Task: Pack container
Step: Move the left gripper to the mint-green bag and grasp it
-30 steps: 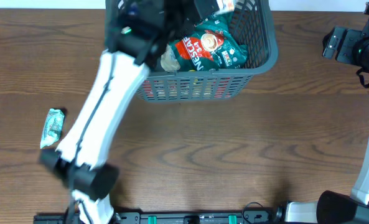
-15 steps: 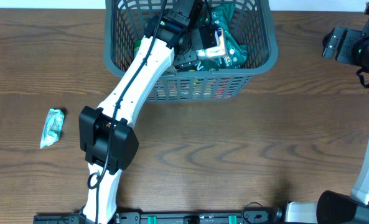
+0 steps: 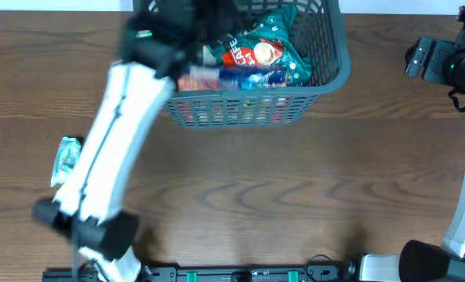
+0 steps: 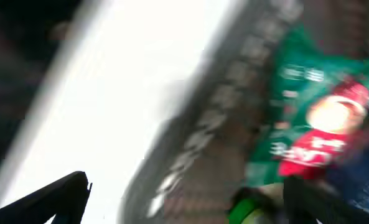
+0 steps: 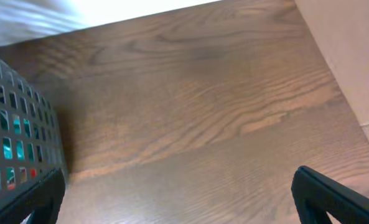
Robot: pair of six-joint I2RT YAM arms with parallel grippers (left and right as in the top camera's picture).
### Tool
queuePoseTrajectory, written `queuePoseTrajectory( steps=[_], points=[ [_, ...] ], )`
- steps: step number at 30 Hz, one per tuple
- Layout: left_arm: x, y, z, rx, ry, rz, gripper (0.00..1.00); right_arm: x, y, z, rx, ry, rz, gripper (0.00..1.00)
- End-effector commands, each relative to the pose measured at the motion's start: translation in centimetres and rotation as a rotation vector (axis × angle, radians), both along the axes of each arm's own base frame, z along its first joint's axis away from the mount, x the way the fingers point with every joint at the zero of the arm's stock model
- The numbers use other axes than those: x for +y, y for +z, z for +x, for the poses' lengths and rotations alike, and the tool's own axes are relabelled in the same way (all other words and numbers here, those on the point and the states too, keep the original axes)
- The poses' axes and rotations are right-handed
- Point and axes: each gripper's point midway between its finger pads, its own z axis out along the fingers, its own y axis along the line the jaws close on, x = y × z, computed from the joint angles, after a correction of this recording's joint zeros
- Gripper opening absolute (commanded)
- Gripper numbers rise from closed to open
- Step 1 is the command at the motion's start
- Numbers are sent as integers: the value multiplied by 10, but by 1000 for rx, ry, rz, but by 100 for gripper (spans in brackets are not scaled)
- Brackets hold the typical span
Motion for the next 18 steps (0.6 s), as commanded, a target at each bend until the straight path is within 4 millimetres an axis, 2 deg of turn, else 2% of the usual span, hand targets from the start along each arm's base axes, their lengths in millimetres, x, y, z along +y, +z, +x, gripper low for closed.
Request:
queuePoseTrajectory(
  steps=[1, 4, 9, 12, 14, 18],
  points=[
    [79, 35, -18, 1, 286, -180, 98, -4, -2, 0, 8, -9, -5, 99],
    [143, 31, -53, 90, 503, -253, 98, -4, -2, -1, 10, -9, -4, 99],
    [225, 3, -129, 285, 873, -410, 99, -4, -2, 0, 9, -9, -4, 99],
    [255, -21, -170, 415, 1032, -405, 99, -4, -1, 0, 6, -9, -5, 99],
    [270, -32, -186, 455, 1156, -465, 99, -4, -1, 1, 4, -9, -5, 99],
    [295, -54, -205, 487, 1426, -637, 98, -4, -1, 1, 3, -9, -5, 99]
  ],
)
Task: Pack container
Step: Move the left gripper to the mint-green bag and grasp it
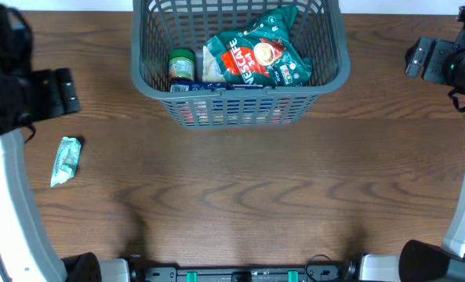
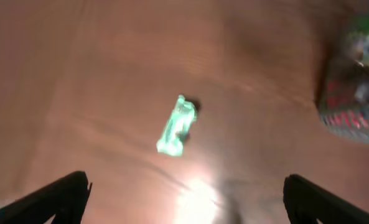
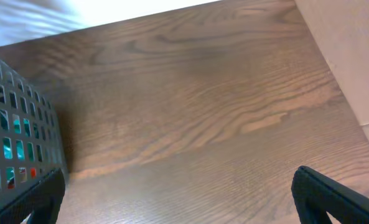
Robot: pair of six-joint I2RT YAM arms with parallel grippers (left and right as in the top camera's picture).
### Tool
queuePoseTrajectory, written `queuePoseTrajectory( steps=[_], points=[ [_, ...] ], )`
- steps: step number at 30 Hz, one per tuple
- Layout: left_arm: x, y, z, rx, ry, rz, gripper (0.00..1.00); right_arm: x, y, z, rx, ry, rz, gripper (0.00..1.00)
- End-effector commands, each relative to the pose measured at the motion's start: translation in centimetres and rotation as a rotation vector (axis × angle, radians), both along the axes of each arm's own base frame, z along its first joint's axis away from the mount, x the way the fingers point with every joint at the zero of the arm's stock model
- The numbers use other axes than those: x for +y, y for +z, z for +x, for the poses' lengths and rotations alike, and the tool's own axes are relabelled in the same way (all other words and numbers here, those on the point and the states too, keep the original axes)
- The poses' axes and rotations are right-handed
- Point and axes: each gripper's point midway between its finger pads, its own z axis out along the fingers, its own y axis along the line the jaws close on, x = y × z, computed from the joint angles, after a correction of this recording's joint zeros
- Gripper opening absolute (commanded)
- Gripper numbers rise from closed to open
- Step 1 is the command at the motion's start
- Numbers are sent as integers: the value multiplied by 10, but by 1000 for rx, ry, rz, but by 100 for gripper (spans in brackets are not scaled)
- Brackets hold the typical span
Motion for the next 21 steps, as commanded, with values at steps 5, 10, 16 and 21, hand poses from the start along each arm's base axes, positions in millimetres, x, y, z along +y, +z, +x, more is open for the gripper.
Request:
queuePoseTrajectory(
  steps=[5, 10, 16, 21],
  points=[
    [29, -55, -8, 98, 257, -87, 98, -5, -1, 0, 5, -9, -7, 99],
    [38, -123, 3, 253, 46, -22, 98, -5, -1, 1, 6, -4, -11, 99],
    [47, -205, 4, 353, -110, 9, 98, -5, -1, 0, 10, 1, -15, 99],
    [44, -247, 3, 359, -250, -19, 98, -5, -1, 1, 7, 1, -16, 99]
  ],
)
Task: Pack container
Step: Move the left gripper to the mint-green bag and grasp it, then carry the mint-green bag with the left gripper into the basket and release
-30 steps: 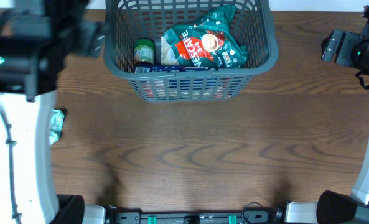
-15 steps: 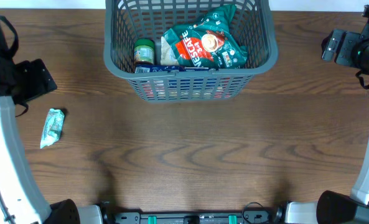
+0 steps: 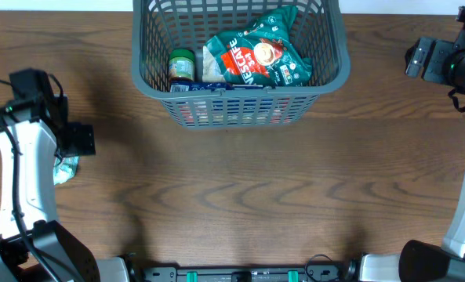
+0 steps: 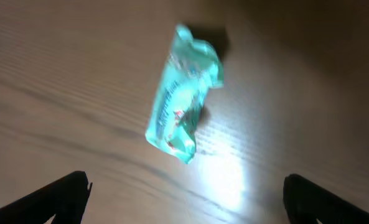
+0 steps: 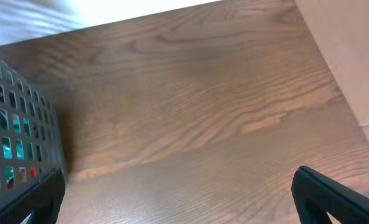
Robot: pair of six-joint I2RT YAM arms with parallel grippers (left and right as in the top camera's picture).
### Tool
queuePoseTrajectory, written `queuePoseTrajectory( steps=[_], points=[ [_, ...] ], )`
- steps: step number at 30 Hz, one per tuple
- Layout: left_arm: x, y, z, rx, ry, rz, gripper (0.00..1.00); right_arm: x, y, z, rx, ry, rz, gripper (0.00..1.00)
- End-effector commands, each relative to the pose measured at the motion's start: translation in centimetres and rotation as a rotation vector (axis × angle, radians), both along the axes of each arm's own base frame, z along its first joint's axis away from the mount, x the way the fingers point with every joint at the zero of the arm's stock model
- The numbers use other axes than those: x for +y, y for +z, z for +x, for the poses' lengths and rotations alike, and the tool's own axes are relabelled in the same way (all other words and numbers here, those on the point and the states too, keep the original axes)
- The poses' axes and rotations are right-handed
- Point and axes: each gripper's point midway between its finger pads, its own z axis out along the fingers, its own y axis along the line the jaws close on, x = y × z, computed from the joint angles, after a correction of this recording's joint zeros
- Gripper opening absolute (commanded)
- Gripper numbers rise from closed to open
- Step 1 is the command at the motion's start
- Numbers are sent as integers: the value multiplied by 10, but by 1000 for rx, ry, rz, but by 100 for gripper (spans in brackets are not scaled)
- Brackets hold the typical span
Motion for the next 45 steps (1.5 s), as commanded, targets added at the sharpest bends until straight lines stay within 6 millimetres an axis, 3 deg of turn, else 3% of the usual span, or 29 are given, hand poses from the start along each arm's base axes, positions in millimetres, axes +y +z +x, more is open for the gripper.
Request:
queuePoseTrajectory(
  steps=[1, 8, 16, 25, 30, 32, 34, 39, 40, 41, 45],
  points=[
    [-6, -20, 1, 2, -162, -54, 98, -5, -1, 1, 6, -1, -14, 99],
    [14, -45, 4, -26, -180, -60, 98, -4, -2, -1, 14, -1, -12, 99],
    [22, -77, 8, -20, -212, -159, 98, -4, -3, -1, 16, -1, -10, 99],
    [24, -129, 10, 59, -224, -210, 98, -3, -4, -2, 22, -6, -2, 99],
    [22, -140, 7, 85, -217, -230, 99, -2, -6, -5, 30, -16, 9, 99],
    [22, -139, 6, 88, -217, -232, 87, -2, -6, -5, 32, -16, 9, 99],
    [21, -138, 5, 88, -201, -236, 66, -2, -6, -5, 33, -16, 9, 99],
    [24, -130, 10, 52, -106, -234, 23, -2, -7, -6, 37, -16, 10, 99],
    [25, -127, 11, 42, -84, -233, 19, -2, -7, -6, 39, -16, 11, 99],
    [25, -125, 12, 33, -70, -231, 6, -2, -8, -7, 41, -16, 11, 99],
    [21, -98, 19, -13, -24, -245, 6, -2, -8, -7, 43, -16, 11, 99]
  ],
)
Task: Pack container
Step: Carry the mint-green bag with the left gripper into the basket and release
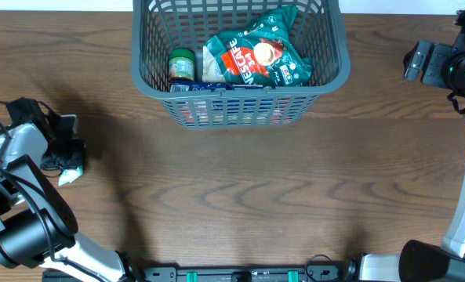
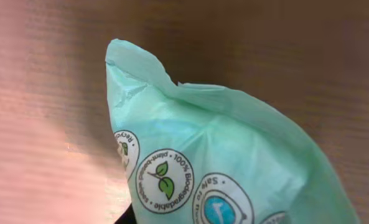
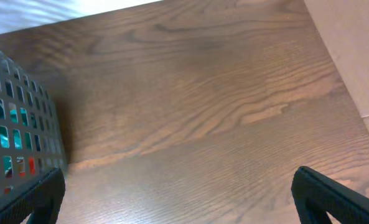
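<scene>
A pale green plastic packet (image 2: 221,155) with round printed seals fills the left wrist view. From overhead only its end (image 1: 72,177) shows on the wood table, at the far left. My left gripper (image 1: 64,155) is down on it; a dark fingertip (image 2: 129,215) shows against the packet's edge, and the other finger is hidden. The grey mesh basket (image 1: 240,110) stands at the back centre and holds a green Nescafe bag (image 1: 256,55), a green-lidded jar (image 1: 182,64) and other packs. My right gripper (image 1: 420,61) hangs open at the far right, holding nothing.
The table's right edge and a pale floor (image 3: 352,43) show in the right wrist view, with the basket's wall (image 3: 16,137) at its left. My left arm's white links (image 1: 12,196) run along the table's left edge.
My left gripper has dropped onto the green packet, which now fills its view. Its fingers no longer stand wide at the frame's corners. The right arm stayed put.
My left gripper was over the basket, open. Then it was out at the table's left side above the green packet lying there. It came lower over the packet, jaws wide, and is now down on it. The basket's contents and right arm kept still.
</scene>
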Robot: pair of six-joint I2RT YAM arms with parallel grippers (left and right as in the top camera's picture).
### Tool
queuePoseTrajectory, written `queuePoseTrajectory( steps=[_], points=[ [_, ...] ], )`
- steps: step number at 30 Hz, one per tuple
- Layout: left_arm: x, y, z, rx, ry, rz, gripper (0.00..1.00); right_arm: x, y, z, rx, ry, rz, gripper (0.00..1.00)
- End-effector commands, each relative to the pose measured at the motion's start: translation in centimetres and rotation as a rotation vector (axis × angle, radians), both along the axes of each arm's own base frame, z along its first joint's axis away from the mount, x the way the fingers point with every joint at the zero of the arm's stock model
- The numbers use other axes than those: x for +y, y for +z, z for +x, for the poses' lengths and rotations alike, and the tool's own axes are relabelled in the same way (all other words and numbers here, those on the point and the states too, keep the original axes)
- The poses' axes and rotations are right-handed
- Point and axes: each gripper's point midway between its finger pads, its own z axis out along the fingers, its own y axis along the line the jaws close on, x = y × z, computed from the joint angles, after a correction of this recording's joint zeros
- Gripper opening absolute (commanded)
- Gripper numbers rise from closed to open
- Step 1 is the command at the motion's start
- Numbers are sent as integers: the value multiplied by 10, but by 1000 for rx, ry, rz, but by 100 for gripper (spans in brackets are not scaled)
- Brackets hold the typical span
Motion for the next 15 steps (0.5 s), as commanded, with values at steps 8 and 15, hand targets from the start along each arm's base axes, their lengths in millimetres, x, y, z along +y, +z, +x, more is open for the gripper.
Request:
queuePoseTrajectory(
  steps=[8, 15],
  points=[
    [-15, 165, 49, -238, 117, 40, 6, -4, -2, -1, 8, -16, 2, 99],
    [-89, 319, 96, -540, -107, 90, 6, -4, -2, 0, 6, -16, 1, 99]
  ],
)
